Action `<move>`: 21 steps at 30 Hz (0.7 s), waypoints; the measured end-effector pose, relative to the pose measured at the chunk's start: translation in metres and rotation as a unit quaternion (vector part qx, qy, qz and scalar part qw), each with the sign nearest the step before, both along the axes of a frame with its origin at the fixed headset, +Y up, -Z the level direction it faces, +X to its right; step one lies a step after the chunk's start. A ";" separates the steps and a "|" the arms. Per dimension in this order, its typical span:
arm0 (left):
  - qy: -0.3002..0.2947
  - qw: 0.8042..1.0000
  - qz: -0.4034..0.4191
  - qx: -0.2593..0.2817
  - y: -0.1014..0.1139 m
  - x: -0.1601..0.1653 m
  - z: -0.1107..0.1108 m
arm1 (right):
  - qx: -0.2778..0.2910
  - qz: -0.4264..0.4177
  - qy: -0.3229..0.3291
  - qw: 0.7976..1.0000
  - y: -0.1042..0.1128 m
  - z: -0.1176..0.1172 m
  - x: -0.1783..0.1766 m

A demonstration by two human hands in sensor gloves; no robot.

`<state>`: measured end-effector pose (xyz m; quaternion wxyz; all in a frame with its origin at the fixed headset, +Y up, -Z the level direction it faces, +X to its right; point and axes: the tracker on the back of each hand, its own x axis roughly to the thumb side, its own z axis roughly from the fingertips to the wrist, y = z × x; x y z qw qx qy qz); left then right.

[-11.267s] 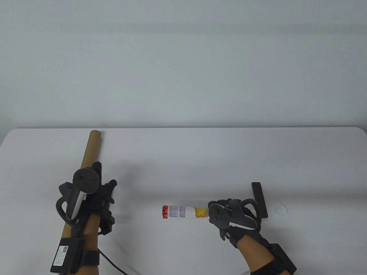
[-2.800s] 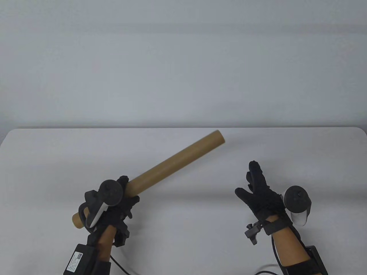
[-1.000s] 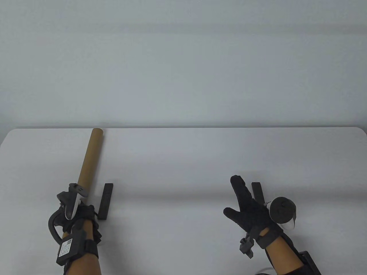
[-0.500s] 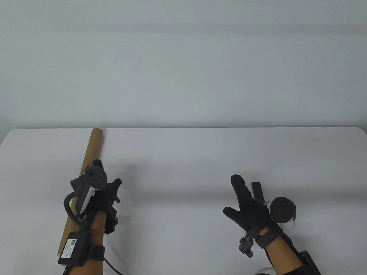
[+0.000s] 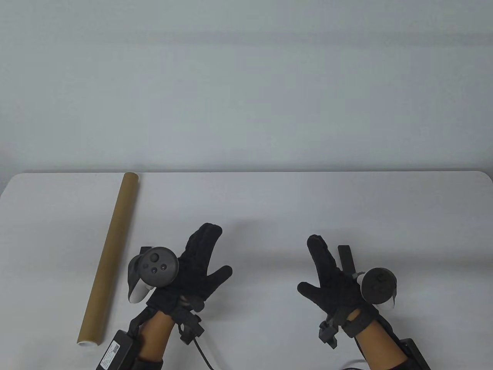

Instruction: Roll up map and store in mailing tube

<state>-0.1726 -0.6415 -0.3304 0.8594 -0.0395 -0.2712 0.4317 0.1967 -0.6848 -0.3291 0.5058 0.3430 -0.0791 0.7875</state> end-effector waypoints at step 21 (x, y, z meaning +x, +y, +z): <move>-0.081 0.990 0.006 -0.113 -0.057 -0.006 -0.019 | -0.011 0.012 0.002 1.000 -0.009 -0.001 0.000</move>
